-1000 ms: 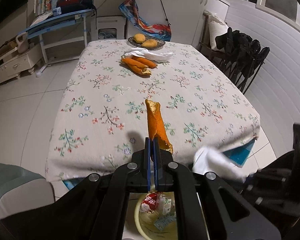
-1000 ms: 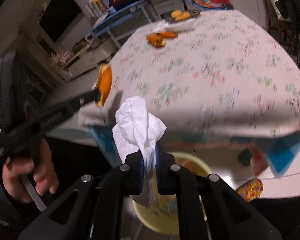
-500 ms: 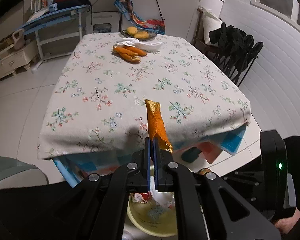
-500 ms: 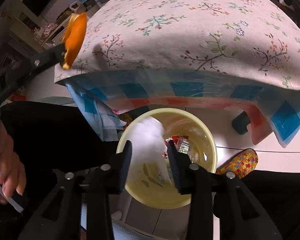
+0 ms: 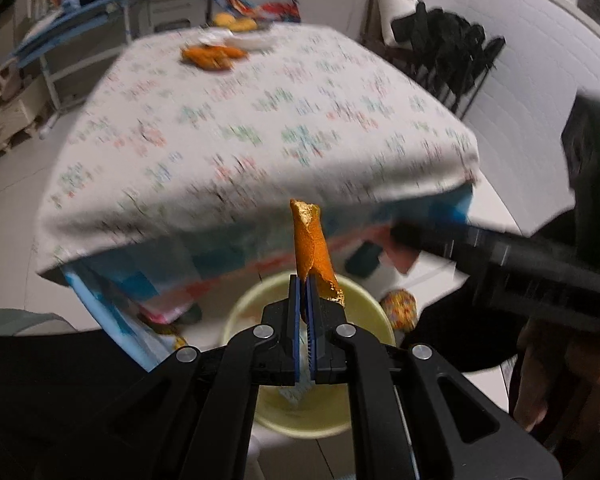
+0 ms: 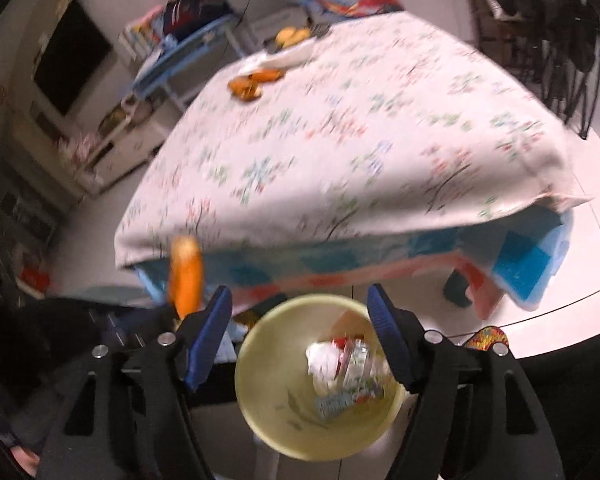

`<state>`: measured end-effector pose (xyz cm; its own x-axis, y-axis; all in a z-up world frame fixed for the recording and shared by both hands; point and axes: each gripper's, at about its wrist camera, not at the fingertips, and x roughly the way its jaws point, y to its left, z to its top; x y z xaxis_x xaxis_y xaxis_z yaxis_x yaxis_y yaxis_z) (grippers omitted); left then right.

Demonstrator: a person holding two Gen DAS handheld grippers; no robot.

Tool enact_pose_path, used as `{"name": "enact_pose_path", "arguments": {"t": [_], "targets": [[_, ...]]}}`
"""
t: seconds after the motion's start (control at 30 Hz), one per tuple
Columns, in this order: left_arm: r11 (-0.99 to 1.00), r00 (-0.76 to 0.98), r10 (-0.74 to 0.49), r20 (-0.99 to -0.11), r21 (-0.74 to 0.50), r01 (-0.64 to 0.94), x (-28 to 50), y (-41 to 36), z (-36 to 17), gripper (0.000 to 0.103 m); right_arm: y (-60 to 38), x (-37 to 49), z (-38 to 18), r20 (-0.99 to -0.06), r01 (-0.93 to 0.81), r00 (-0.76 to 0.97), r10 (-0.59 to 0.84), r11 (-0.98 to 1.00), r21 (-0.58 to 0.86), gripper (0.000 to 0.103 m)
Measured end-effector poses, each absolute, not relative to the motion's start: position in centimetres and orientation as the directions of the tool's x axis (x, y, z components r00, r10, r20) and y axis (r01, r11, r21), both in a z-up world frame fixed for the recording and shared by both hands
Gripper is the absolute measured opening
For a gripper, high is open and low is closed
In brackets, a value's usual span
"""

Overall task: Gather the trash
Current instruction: 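Open the right tool dropping the tissue while the left tool drops the orange peel, then move both tools back to the table and close the right tool on the tissue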

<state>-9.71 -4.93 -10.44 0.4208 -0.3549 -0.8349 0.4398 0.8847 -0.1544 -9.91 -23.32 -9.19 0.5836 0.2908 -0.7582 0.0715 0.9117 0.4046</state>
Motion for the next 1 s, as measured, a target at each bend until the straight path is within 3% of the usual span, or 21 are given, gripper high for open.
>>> {"name": "enact_pose_path", "arguments": {"t": [0.1, 0.17, 0.27, 0.33, 0.4, 0.73, 1.0], "targets": [[0.867, 0.332, -0.347, -0.877, -0.166, 0.47, -10.2, -5.9, -12.1, 0.004, -23.8, -10.0, -9.0, -0.745, 0.096, 0.607, 0.277, 0.905, 0.415, 0.071], [0.852, 0.252, -0.339, -0.906, -0.182, 0.49, -10.4, -6.5, -13.4, 0.011, -24.0, -10.0, -8.9, -0.744, 0.108, 0.608, 0.276, 0.9, 0.422, 0.071], [0.854, 0.247, -0.295, -0.923, -0.139, 0.502, -10.8, -7.1, -14.1, 0.033, -24.4, -10.1, -8.8, -0.742, 0.115, 0.614, 0.269, 0.899, 0.422, 0.071], [0.857, 0.274, -0.294, -0.916, -0.125, 0.5, -10.9, -7.0, -13.7, 0.053, -24.5, -10.2, -8.8, -0.737, 0.119, 0.622, 0.266, 0.898, 0.424, 0.072], [0.87, 0.33, -0.28, -0.902, -0.093, 0.484, -11.0, -6.8, -13.0, 0.059, -24.6, -10.3, -8.7, -0.733, 0.126, 0.631, 0.256, 0.898, 0.422, 0.075], [0.925, 0.616, -0.223, -0.755, 0.036, 0.379, -11.2, -5.4, -8.5, 0.076, -24.8, -10.4, -8.5, -0.728, 0.131, 0.643, 0.238, 0.902, 0.411, 0.075], [0.937, 0.665, -0.201, -0.719, 0.058, 0.346, -10.8, -5.1, -7.5, 0.081, -24.5, -10.5, -8.3, -0.729, 0.121, 0.645, 0.23, 0.911, 0.394, 0.075]]}}
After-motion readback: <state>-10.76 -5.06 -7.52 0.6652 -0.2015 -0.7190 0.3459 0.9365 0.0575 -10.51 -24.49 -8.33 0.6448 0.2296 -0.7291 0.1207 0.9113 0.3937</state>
